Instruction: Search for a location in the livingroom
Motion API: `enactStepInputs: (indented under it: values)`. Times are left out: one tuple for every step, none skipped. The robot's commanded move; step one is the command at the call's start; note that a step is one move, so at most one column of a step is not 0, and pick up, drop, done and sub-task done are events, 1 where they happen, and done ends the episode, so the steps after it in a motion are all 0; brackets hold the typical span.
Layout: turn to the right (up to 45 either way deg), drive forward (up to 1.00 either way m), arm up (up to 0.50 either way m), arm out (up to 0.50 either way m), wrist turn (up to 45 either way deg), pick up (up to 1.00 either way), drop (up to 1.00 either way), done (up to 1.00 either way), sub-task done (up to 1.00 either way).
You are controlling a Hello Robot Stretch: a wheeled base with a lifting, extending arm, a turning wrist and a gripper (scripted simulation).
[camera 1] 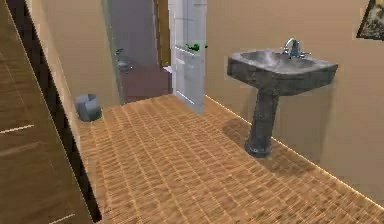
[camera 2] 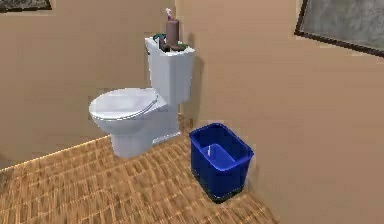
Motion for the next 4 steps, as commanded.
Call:
enactStepInputs:
  values:
    - [-45.0,0.00,0.00,0.00,0.0,0.00,0.00,0.00,0.00]
    - [-45.0,0.00,0.00,0.00,0.0,0.00,0.00,0.00,0.00]
    - [-3.0,0.00,0.00,0.00,0.0,0.00,0.00,0.00,0.00]
    - [0.0,1.00,0.00,0.00,0.0,0.00,0.00,0.00,0.00]
